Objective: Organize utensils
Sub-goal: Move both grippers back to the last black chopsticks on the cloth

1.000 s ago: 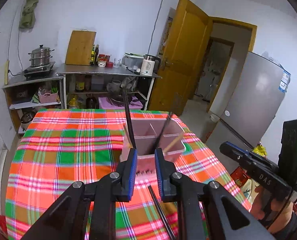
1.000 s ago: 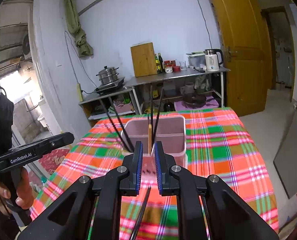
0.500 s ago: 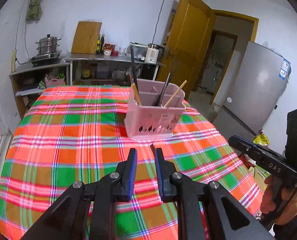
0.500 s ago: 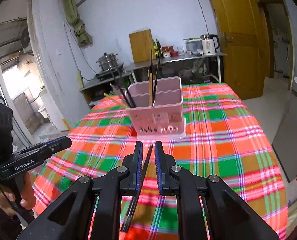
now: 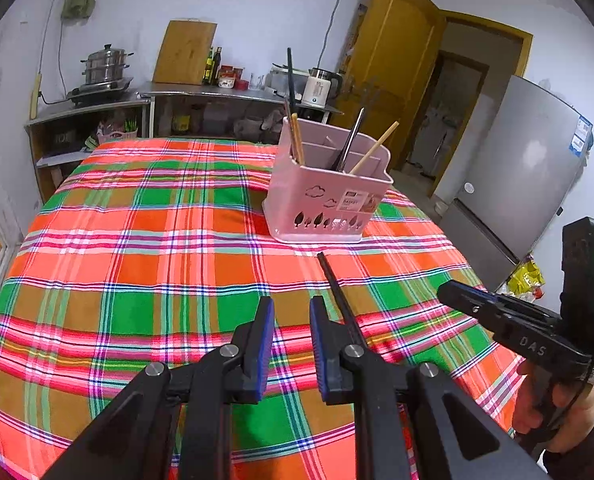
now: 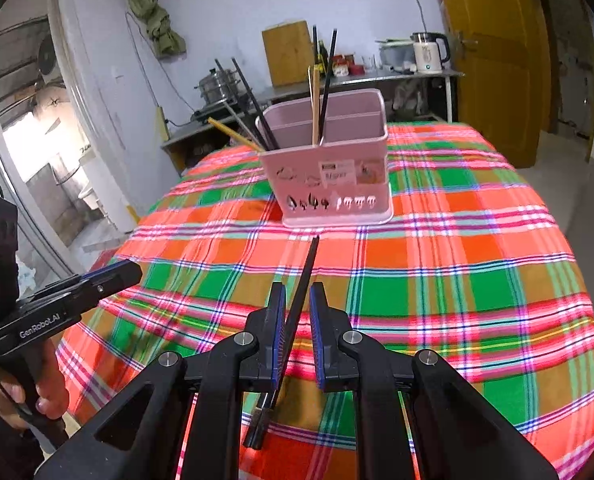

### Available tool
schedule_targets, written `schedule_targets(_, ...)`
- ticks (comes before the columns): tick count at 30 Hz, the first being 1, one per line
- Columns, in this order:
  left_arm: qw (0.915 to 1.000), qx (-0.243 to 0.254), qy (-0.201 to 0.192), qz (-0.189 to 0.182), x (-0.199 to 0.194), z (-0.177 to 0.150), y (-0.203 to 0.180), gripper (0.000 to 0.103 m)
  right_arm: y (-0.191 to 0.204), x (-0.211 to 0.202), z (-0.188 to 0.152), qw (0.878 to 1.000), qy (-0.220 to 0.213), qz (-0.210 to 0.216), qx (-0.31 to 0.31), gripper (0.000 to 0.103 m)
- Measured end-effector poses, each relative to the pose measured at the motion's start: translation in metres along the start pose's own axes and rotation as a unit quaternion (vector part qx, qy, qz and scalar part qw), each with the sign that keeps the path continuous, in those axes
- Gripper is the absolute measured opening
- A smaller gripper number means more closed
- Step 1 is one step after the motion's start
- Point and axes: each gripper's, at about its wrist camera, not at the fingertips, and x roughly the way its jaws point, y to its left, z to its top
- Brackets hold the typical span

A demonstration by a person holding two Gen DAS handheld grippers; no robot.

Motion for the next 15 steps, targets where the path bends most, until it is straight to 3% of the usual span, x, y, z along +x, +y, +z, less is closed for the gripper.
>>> schedule_targets(15, 0.9990, -0.030, 0.032, 0.002, 0.030, -0.010, 0.027, 0.017, 0.006, 0.089, -0.018, 0.995, 0.103, -0.018, 0.001, 0.012)
